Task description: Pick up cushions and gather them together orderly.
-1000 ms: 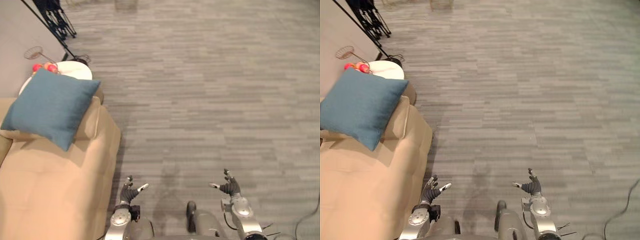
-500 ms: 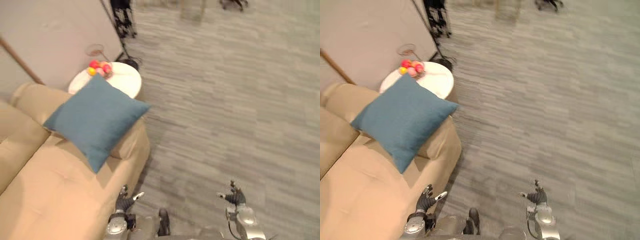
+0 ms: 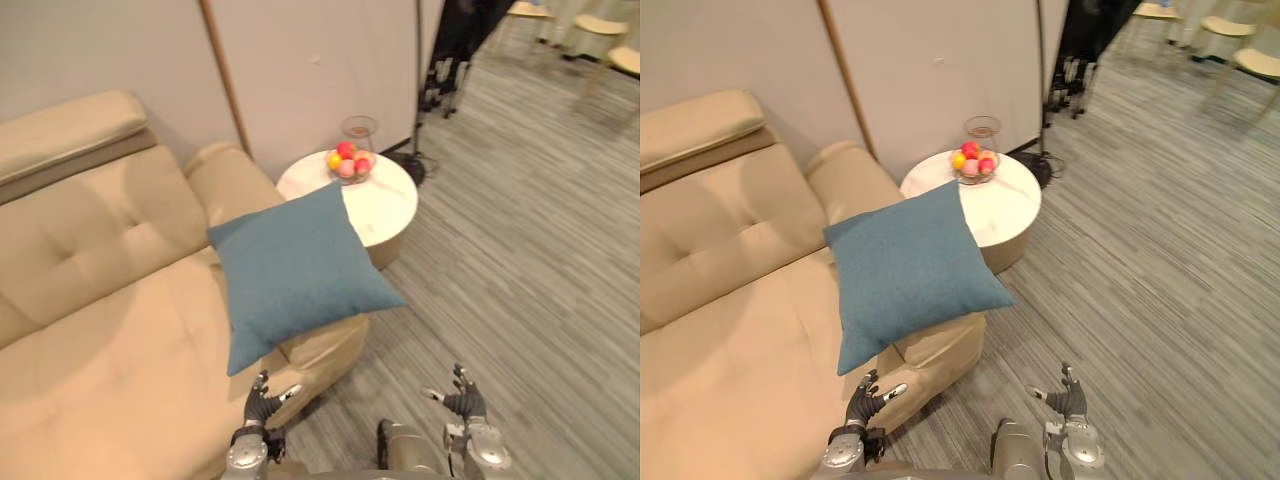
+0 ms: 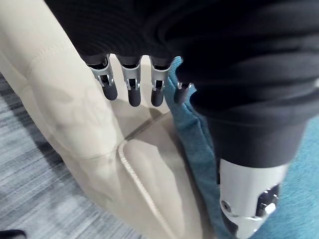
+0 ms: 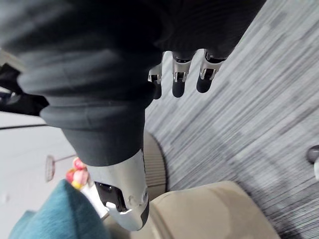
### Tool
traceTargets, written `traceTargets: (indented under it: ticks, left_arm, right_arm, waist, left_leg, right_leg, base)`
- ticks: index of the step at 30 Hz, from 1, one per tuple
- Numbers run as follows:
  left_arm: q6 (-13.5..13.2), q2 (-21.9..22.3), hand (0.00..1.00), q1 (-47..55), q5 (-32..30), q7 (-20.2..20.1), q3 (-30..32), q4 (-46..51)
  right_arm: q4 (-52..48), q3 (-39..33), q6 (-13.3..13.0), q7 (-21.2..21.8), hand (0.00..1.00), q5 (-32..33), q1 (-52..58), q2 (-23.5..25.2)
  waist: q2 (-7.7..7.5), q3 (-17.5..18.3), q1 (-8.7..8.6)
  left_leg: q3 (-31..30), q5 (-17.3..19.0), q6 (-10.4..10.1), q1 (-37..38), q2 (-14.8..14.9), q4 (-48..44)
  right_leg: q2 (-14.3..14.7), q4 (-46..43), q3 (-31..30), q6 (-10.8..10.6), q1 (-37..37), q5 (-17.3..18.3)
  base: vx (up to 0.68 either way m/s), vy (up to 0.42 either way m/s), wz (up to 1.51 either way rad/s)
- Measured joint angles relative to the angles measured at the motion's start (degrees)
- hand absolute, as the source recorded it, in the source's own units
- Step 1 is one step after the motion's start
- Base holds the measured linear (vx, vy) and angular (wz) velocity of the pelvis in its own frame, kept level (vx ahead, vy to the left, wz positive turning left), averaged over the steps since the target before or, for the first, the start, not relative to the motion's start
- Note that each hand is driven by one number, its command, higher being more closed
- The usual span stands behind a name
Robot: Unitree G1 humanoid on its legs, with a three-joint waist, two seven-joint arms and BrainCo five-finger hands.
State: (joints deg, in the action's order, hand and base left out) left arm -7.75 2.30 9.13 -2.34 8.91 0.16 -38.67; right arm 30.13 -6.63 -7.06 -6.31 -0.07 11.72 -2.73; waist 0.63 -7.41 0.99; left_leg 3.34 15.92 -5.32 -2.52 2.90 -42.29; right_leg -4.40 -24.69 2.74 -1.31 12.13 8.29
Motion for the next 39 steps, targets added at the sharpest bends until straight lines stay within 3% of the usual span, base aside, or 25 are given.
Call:
traceTargets:
  ticks: [2,3,4,5,6,7,11,13,17,19,21,24,26,27,31,39]
  left_arm:
    - [0.0,-0.3,0.00,-0.4,0.0,0.0,-0.2,0.1]
    - [0.0,-0.5,0.00,-0.7,0.1,0.0,-0.8,0.4]
    - [-0.1,-0.7,0.00,-1.0,0.1,-0.1,-2.2,1.1]
    - [0.0,-0.7,0.00,-1.3,0.1,-0.1,-2.6,1.1]
    - [-0.1,-0.8,0.00,-1.8,0.1,-0.1,-3.5,0.9]
    - [0.0,-2.1,0.00,-2.5,0.0,0.0,-4.5,0.5]
    - [0.1,-5.5,0.00,-2.0,0.1,0.0,-4.5,-1.6]
    - [0.1,-6.4,0.00,-0.5,0.1,0.0,-4.4,-1.9]
    - [0.1,-6.4,0.00,-0.2,0.0,0.0,-5.0,-2.1]
    - [0.1,-7.2,0.00,-0.4,0.0,0.0,-4.7,-1.7]
    - [0.1,-8.3,0.00,-0.5,0.1,0.4,-2.6,-1.2]
    - [0.2,-10.0,0.00,-0.9,0.3,1.4,0.7,-1.4]
    - [0.2,-10.1,0.00,-0.8,0.9,1.4,3.2,0.1]
    - [0.1,-10.4,0.00,-0.9,1.9,1.4,5.0,0.9]
    - [-0.1,-11.8,0.00,-2.3,4.1,1.4,9.0,0.9]
    - [-0.2,-14.9,0.00,-11.2,5.3,1.5,6.5,-2.6]
  right_arm:
    - [-0.1,-0.2,-0.3,0.0,0.00,0.2,-0.1,1.1]
    - [-0.1,-0.4,-0.5,-0.2,0.00,0.4,0.0,1.2]
    - [0.1,-1.3,-0.5,-0.2,0.00,0.7,0.1,0.9]
    - [0.2,-1.8,-0.5,-0.3,0.00,0.7,0.1,0.8]
    - [1.1,-3.1,-0.5,-0.5,0.00,0.8,-0.2,-0.6]
    - [4.3,-3.6,-0.3,-1.0,0.00,1.3,-0.7,-0.7]
    - [7.6,-4.3,-0.2,-1.2,0.00,1.8,-1.4,-0.4]
    - [8.3,-5.6,-0.2,-1.3,0.00,1.8,-1.3,-1.1]
    - [8.6,-7.0,-0.2,-1.7,0.00,1.8,-1.6,-1.7]
    - [7.6,-7.0,-0.1,-1.9,0.00,1.8,-1.0,-1.3]
    - [5.4,-7.1,-0.2,-2.3,0.00,2.2,0.1,-0.9]
    - [4.1,-9.1,-0.3,-2.5,0.00,2.3,-0.2,-1.5]
    - [0.9,-11.4,-0.3,-2.5,0.00,2.3,-0.6,-3.0]
    - [-1.5,-11.6,-0.4,-2.4,0.00,2.3,-0.8,-4.2]
    - [-4.1,-11.6,-0.4,-2.3,0.00,2.3,-1.9,-8.3]
    - [0.2,-6.3,-0.4,-1.4,0.00,1.9,-11.0,-14.5]
  waist:
    - [-0.22,0.1,0.07]
    - [-1.18,0.1,0.03]
    - [-0.71,0.5,-0.19]
    - [-0.36,0.6,-0.22]
    - [1.17,0.6,-0.21]
    - [0.98,1.1,0.02]
    - [-0.21,1.1,-0.26]
    - [-1.03,0.6,-0.25]
    - [-2.53,0.0,-1.38]
    - [-2.65,-0.1,-1.97]
    - [-2.47,-0.4,-1.92]
    - [-5.14,0.8,-3.13]
    - [-4.38,1.4,-2.75]
    - [-3.04,1.7,-2.48]
    - [-0.48,2.9,-2.88]
    - [0.16,2.4,-3.25]
  left_leg:
    - [8.2,0.8,1.4,-2.2,5.9,-4.5]
    - [13.4,1.4,2.5,-3.1,8.7,-2.4]
    - [18.6,0.5,2.8,-4.0,10.3,6.2]
    - [19.4,-0.4,2.9,-4.1,10.5,8.7]
    - [20.9,-4.7,3.5,-5.2,10.7,15.0]
    - [20.8,-5.0,3.8,-3.5,8.4,19.9]
    - [20.5,-7.3,4.4,-2.7,5.1,25.3]
    - [21.3,-7.5,4.6,0.1,2.3,28.2]
    - [20.9,-5.7,5.6,1.9,0.0,29.2]
    - [19.7,-5.5,5.9,2.7,0.1,29.1]
    - [18.0,-5.4,5.8,2.9,1.3,28.9]
    - [15.8,-5.7,4.3,1.2,0.7,28.0]
    - [15.6,-6.5,3.8,1.7,1.9,28.9]
    - [15.6,-6.9,3.2,2.0,2.2,30.3]
    - [15.0,-9.1,2.4,3.5,2.1,34.8]
    - [13.2,-12.0,2.8,2.6,1.9,38.5]
  right_leg:
    - [-0.1,2.1,2.9,0.8,-4.0,0.5]
    - [-0.8,3.8,4.7,0.8,-6.1,0.5]
    - [-1.8,5.0,7.0,0.7,-7.5,0.6]
    - [-1.9,5.0,7.5,0.6,-7.6,0.6]
    - [-1.7,4.9,8.5,-0.7,-7.6,1.4]
    - [-2.4,5.4,8.4,-1.3,-7.2,1.2]
    - [-3.8,6.4,8.0,-2.2,-6.2,0.8]
    - [-5.9,3.0,6.5,-3.6,-5.7,2.7]
    - [-8.8,-4.3,3.7,-5.3,-4.5,5.0]
    - [-8.2,-9.2,0.8,-5.1,-2.5,3.5]
    - [-4.4,-9.7,-3.9,-4.9,-0.4,5.1]
    - [-3.4,-1.2,-5.4,-3.1,-0.7,3.3]
    - [-2.2,0.9,-4.7,-2.7,-1.7,3.1]
    - [-1.6,2.0,-4.7,-2.3,-2.1,2.7]
    - [-0.4,6.1,-3.9,-2.0,-3.9,1.4]
    - [0.4,14.1,-2.7,-1.9,-5.9,-3.1]
  base:
    - [0.23,-0.148,0.80]
    - [0.23,-0.134,1.02]
    - [0.21,-0.104,0.84]
    - [0.14,0.001,0.79]
    - [0.12,0.044,0.59]
    - [0.10,0.063,0.52]
    - [0.04,0.038,0.12]
    - [0.03,0.060,-0.11]
    - [-0.03,0.027,0.08]
    - [0.02,0.030,0.26]
    - [0.03,-0.039,0.25]
    - [0.05,-0.115,0.49]
    - [0.12,-0.110,0.08]
    - [0.12,-0.065,-0.11]
    - [0.15,-0.039,0.03]
    - [0.05,0.008,0.06]
